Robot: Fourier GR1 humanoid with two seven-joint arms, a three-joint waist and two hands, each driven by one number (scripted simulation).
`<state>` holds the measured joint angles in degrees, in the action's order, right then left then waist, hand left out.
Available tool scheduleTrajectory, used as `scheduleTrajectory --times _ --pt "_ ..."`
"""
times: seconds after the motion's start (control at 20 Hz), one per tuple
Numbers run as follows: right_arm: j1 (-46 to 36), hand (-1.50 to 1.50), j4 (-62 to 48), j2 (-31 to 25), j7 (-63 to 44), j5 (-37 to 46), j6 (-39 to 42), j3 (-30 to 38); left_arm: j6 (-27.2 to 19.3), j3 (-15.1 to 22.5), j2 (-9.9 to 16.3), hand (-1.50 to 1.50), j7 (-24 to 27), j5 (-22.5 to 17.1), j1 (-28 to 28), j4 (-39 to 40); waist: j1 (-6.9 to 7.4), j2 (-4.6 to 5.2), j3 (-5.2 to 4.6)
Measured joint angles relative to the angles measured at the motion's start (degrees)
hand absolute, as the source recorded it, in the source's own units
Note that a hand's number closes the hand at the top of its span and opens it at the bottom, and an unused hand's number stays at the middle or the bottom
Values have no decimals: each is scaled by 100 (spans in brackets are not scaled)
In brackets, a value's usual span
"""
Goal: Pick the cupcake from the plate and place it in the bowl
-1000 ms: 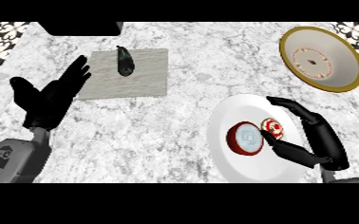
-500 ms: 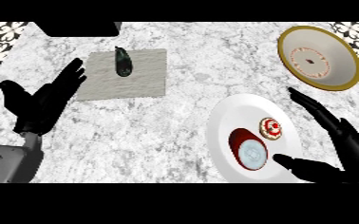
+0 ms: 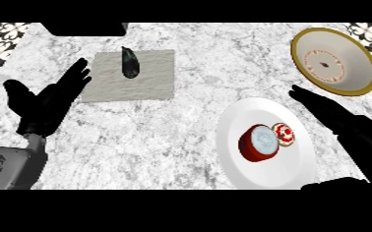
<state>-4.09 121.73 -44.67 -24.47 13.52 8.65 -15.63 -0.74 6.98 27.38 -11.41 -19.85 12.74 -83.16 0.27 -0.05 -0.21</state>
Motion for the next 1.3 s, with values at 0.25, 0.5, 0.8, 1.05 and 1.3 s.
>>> scheduleTrajectory --times 0.25,0.5,0.8,1.05,1.3 --pt "-863 -150 168 161 -1417 -116 784 -467 124 -93 -24 0 -9 14 106 67 43 10 5" --pt "-1570 -150 30 412 -2509 -322 1511 -736 117 -102 -152 0 -51 101 -9 -47 43 6 10" --pt "-1832 -150 -225 677 -2812 -346 1869 -864 178 -201 -265 0 -12 247 -88 -35 8 4 15" --pt "-1829 -150 -375 824 -2815 -155 2049 -919 238 -293 -346 0 -66 339 -79 -69 -8 2 17" --pt "-1569 -150 -575 805 -2627 182 2245 -873 313 -378 -413 0 -128 424 -18 -26 -24 4 20"
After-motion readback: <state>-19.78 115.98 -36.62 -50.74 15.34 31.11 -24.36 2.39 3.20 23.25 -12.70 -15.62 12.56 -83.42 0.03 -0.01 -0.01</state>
